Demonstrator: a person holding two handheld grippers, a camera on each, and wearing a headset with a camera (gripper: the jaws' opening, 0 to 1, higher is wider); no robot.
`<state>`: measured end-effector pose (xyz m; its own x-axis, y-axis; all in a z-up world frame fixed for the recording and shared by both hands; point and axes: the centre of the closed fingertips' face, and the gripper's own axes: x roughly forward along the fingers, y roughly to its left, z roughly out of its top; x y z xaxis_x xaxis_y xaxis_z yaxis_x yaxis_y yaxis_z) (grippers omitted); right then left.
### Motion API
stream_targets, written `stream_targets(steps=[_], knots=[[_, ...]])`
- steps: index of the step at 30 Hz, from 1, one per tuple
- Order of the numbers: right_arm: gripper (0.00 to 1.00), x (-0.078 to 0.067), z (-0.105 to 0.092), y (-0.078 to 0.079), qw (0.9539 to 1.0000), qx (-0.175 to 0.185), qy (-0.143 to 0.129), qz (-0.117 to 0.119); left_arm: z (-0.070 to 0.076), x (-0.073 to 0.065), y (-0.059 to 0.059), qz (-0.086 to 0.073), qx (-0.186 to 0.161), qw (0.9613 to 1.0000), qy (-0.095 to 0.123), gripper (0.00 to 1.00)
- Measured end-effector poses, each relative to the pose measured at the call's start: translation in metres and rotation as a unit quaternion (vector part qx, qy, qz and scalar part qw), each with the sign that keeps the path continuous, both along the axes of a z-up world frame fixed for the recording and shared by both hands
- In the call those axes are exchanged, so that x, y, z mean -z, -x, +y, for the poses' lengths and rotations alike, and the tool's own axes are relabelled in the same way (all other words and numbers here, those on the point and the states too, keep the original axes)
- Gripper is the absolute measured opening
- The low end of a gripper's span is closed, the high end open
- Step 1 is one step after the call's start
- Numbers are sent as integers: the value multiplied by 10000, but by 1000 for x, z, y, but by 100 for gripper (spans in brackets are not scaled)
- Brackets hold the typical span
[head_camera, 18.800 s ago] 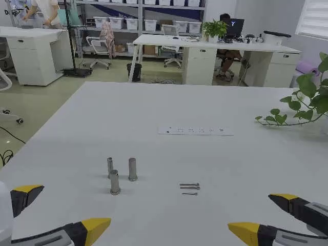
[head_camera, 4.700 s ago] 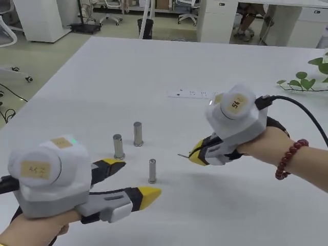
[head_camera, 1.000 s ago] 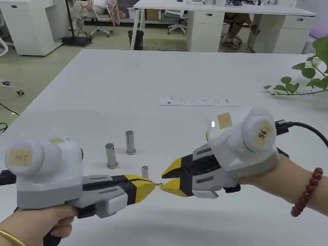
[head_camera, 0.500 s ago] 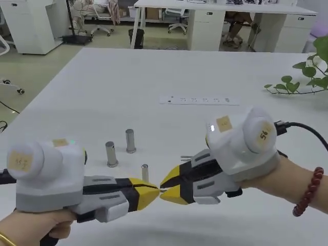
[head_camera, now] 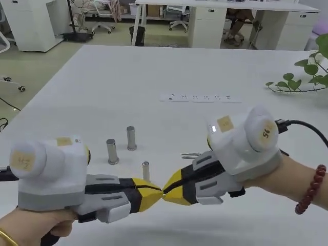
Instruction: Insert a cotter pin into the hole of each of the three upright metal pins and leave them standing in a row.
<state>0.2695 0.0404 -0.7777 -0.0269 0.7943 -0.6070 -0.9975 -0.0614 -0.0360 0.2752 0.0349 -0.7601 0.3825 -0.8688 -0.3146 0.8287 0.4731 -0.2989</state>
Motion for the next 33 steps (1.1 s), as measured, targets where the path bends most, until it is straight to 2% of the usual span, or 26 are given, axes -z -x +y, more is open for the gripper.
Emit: stream_targets(steps=[7,12,15,18,23,33], knots=[[3,2,1,4,9998,-188,5,-69,0,0,3,87,36,10000,26,0],[3,2,1,4,9993,-283,103,-216,0,1,2,62,18,10000,-23,1],[3,3,1,1,9983,-341,238,-414,2,3,-1,-16,-46,9999,-110,2],[3,2,2,-1,9983,-357,237,-392,6,5,-5,-87,-160,9996,-209,8],[3,5,1,-8,9983,-260,312,-413,15,8,-15,-188,-435,9983,-325,11],[3,15,-1,-24,9961,-23,717,-520,30,12,-28,-384,-849,9947,-444,15]])
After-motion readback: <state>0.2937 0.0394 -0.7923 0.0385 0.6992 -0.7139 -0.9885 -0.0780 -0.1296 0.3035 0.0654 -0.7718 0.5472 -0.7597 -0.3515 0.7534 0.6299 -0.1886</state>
